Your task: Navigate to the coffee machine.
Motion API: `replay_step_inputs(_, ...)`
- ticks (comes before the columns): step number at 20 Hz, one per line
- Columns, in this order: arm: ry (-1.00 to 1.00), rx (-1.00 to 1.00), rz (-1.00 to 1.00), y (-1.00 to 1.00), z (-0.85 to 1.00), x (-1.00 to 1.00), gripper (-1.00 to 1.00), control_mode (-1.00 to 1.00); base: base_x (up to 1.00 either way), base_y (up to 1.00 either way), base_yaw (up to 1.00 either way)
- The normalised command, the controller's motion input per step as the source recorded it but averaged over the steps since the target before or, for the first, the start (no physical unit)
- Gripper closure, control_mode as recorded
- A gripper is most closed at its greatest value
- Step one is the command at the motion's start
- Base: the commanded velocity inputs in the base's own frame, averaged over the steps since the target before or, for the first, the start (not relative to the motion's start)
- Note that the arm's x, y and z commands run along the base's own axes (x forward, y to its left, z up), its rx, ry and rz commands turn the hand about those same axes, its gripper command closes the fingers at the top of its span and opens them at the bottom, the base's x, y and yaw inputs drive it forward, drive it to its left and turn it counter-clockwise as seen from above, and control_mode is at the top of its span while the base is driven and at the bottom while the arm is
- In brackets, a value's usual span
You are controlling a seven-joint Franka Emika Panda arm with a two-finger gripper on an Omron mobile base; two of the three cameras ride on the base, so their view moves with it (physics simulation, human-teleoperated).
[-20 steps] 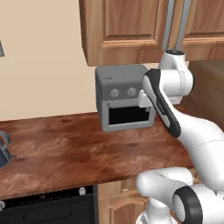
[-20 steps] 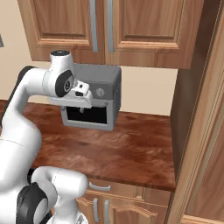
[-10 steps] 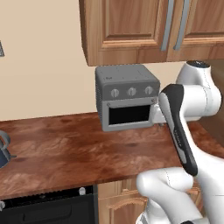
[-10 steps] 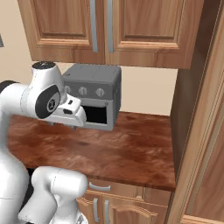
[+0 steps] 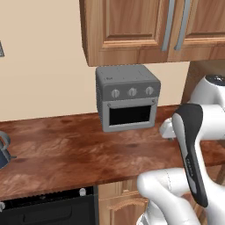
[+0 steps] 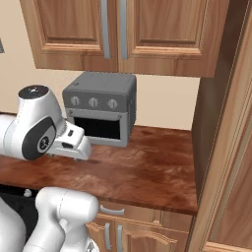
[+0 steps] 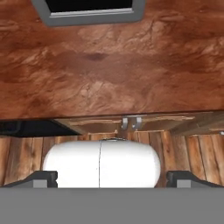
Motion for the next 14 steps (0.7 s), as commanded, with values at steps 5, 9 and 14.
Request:
replay_step_inputs(5,0.00,0.00,0.00,0.00,0.00,0.00,-1.00,1.00,-0.14,0.00,0.00)
replay_step_inputs(9,0.00,0.00,0.00,0.00,0.00,0.00,-1.00,1.00,-0.96,0.13,0.30)
replay_step_inputs(14,0.00,0.00,0.00,0.00,0.00,0.00,-1.00,1.00,-0.73,0.66,0.61)
